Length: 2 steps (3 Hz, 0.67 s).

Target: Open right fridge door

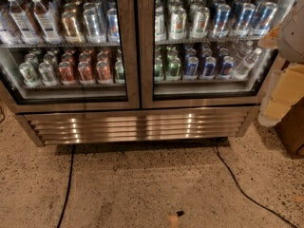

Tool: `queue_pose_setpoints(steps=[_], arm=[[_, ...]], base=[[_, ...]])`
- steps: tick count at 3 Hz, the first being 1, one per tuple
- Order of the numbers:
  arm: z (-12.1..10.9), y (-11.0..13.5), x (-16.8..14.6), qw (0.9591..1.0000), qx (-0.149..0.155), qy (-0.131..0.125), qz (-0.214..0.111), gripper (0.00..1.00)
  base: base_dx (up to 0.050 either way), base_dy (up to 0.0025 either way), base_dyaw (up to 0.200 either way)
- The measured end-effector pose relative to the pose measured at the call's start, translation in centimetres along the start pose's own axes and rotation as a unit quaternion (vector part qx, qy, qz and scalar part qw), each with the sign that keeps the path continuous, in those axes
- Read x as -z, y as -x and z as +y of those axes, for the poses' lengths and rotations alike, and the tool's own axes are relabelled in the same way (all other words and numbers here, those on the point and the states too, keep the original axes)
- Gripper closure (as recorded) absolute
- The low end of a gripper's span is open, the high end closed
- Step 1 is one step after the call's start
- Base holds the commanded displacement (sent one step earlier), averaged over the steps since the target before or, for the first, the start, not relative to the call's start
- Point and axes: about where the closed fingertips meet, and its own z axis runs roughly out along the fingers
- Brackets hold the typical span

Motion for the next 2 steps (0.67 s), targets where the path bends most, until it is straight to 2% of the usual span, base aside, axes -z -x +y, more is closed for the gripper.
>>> queue_pose_setpoints(steps=[1, 2], arm=[[-2.17, 2.44, -0.40, 0.9997, 0.019, -0.011, -0.011, 0.00], [-2.17, 2.45, -0.40, 0.9997, 0.019, -0.011, -0.011, 0.00]], base=[[0.000, 0.00000, 0.000], [0.000, 0.00000, 0.000]])
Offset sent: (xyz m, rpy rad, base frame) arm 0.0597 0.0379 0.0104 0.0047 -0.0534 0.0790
